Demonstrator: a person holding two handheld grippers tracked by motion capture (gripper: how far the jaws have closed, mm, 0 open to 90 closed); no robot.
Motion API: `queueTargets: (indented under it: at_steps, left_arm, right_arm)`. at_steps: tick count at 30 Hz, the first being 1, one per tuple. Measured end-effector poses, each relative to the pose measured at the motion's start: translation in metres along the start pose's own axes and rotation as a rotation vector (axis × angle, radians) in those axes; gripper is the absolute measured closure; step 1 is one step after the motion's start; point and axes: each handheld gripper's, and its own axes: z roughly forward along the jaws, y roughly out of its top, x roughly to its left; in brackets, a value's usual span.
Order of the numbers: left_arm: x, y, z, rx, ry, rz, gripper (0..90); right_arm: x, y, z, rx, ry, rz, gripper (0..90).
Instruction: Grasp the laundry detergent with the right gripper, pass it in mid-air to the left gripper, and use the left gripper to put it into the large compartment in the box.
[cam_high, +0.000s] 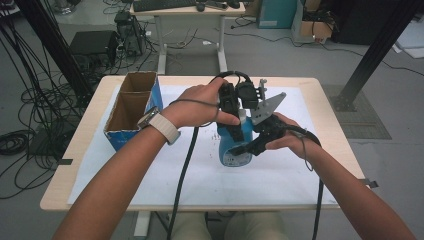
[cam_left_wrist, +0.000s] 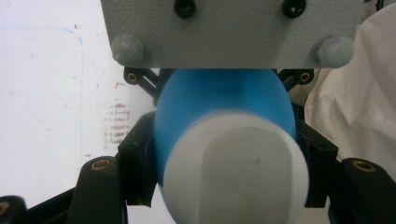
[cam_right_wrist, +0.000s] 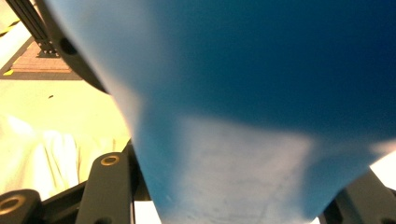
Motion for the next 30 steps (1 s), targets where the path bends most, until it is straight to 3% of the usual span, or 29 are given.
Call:
queueTargets:
  at_steps: [11,30]
  left_arm:
    - [0.0013,0.0011,0.0001,0.004,-0.005,0.014,37.4]
    - [0.0004,0.0010,0.0001,0.000,0.000,0.000,37.3]
  right_arm:
    - [-0.0006,-0.0003,-0.0005,0.000,0.001,-0.005,43.1]
    - [-0.0005,-0.0005,-0.0007,0.001,0.003,-0.001,43.1]
